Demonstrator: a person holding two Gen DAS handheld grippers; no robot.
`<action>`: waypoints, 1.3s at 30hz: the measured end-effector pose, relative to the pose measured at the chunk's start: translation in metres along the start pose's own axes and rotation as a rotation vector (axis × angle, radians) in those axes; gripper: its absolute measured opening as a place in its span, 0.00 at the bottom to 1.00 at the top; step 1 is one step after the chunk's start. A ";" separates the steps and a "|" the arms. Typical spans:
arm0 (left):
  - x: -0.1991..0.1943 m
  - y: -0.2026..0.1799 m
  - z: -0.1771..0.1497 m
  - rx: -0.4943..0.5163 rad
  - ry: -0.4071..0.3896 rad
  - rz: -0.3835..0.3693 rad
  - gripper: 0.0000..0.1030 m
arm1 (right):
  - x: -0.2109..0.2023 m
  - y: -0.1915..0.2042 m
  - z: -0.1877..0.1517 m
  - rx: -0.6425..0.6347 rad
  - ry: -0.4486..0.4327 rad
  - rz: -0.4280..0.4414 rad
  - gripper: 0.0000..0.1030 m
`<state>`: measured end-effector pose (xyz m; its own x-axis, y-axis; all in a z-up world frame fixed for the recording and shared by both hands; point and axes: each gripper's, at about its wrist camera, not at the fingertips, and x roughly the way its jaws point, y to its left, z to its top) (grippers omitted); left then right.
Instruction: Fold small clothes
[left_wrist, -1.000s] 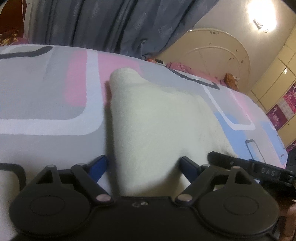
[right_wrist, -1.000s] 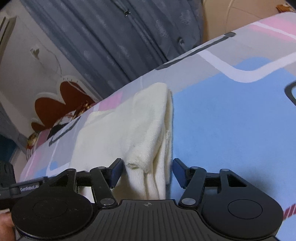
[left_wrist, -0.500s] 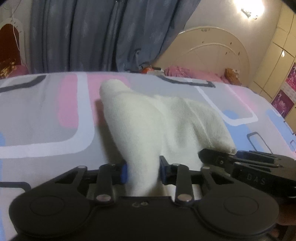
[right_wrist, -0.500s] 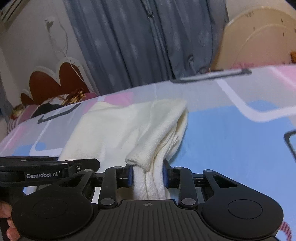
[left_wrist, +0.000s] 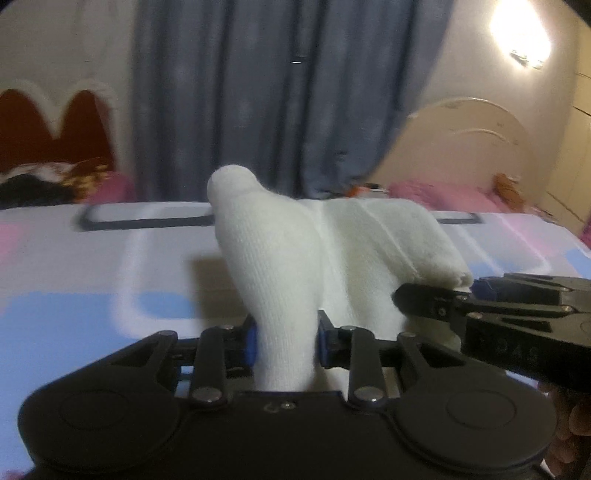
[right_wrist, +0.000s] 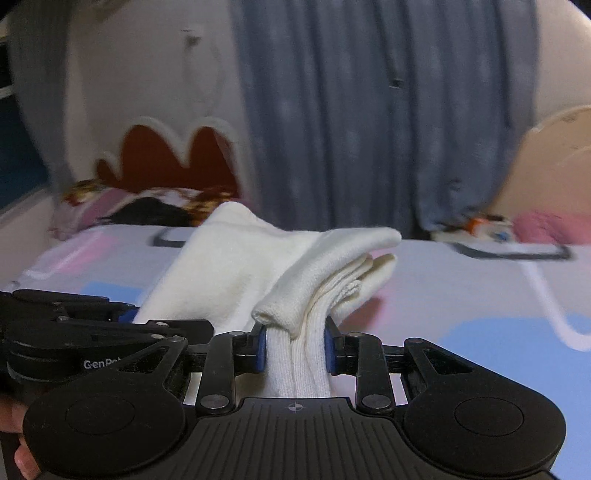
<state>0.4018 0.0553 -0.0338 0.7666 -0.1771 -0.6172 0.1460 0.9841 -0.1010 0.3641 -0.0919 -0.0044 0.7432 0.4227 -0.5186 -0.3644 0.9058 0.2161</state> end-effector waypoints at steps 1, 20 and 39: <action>-0.008 0.016 -0.003 -0.008 0.003 0.026 0.27 | 0.008 0.015 -0.001 -0.004 0.001 0.028 0.28; -0.029 0.125 -0.075 -0.144 0.110 0.144 0.70 | 0.104 0.077 -0.052 0.140 0.187 0.128 0.36; -0.075 0.119 -0.130 -0.248 0.135 0.154 0.65 | 0.025 0.109 -0.108 -0.022 0.271 0.165 0.04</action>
<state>0.2804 0.1873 -0.1010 0.6755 -0.0392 -0.7363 -0.1349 0.9752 -0.1757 0.2823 0.0140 -0.0828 0.4972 0.5384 -0.6803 -0.4821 0.8234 0.2993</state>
